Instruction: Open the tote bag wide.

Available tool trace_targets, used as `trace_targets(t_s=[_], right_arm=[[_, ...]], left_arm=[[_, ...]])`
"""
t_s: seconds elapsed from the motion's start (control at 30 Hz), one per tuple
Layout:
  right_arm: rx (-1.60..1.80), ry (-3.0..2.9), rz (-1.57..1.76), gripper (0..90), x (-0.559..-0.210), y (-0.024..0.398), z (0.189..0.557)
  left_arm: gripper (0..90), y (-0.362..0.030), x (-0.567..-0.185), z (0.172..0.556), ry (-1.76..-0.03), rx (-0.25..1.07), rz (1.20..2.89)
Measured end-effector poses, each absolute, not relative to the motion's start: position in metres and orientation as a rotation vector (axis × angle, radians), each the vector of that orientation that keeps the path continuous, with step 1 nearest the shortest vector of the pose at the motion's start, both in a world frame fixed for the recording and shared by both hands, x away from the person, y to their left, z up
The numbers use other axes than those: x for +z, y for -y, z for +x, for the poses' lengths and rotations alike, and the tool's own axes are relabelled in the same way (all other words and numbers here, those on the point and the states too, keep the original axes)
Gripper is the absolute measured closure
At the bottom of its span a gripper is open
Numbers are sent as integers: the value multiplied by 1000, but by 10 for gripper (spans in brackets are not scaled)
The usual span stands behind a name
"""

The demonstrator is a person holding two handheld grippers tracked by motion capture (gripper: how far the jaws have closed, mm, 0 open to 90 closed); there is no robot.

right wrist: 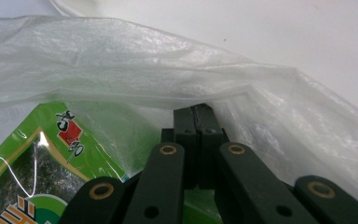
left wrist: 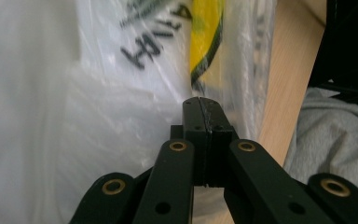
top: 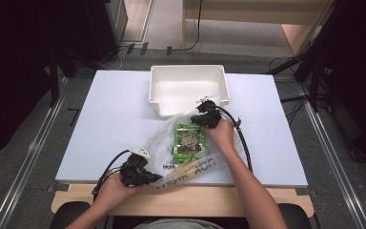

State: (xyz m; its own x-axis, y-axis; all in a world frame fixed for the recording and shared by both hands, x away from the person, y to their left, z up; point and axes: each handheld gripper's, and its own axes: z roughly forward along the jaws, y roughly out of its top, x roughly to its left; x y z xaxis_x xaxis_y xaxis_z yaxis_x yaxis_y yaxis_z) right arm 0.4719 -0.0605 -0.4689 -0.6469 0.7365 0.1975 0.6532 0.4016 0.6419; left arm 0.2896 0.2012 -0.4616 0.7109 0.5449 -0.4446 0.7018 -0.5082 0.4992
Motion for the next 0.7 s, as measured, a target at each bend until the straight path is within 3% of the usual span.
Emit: trace_targets(t_s=[0.27, 0.7], right_arm=[[1118, -2566, 1258, 871, -462, 62, 470], [1157, -2603, 1161, 731, -434, 60, 454]], left_arm=[[859, -200, -446, 303, -938, -264, 2185], [655, -200, -414, 323, -957, -237, 2137]])
